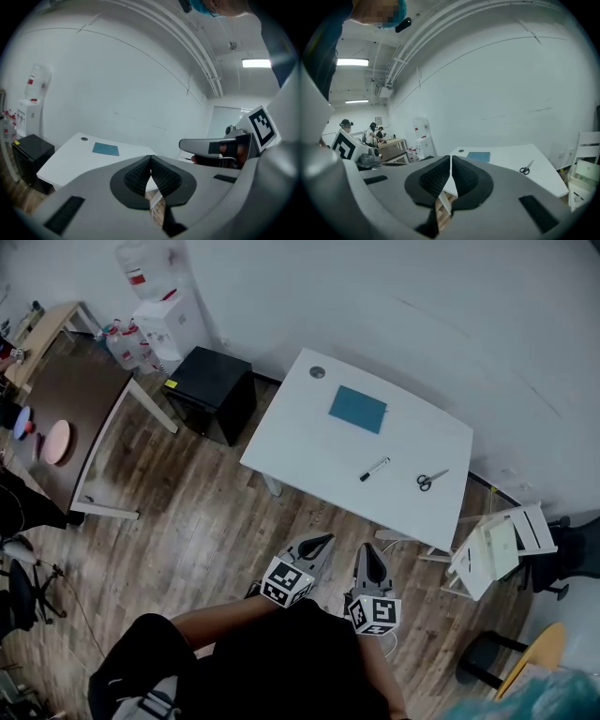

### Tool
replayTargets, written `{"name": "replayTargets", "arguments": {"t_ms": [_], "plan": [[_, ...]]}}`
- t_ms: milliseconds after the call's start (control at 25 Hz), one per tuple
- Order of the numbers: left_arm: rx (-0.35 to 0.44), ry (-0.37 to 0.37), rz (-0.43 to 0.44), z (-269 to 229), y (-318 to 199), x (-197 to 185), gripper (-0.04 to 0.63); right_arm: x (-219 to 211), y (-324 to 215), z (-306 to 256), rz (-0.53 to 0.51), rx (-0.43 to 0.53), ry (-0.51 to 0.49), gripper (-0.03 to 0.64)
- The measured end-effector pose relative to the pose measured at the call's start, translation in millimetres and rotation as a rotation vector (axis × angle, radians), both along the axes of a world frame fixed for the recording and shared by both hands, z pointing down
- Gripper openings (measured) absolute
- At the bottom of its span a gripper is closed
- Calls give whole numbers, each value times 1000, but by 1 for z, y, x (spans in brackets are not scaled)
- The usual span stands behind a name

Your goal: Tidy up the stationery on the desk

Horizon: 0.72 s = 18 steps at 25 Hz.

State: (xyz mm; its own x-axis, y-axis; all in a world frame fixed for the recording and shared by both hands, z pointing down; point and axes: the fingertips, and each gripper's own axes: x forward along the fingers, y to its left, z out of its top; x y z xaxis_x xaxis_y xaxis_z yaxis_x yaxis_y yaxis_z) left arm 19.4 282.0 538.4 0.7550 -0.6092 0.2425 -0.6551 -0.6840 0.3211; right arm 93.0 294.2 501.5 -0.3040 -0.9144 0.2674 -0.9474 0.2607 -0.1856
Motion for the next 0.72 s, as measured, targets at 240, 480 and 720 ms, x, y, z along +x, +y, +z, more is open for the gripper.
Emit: {"name": "replayTargets", "arguments": {"t_ms": [240,480,720], "plan": [[48,16,10,-13,-42,-19,14,-19,-44,9,45,-64,-11,34],[67,18,-19,-17,-65,-32,14,-43,-65,4,3,-36,48,34],[60,15,-59,-12,-75,-47,14,-42,-76,5,17,-18,35,34]]}}
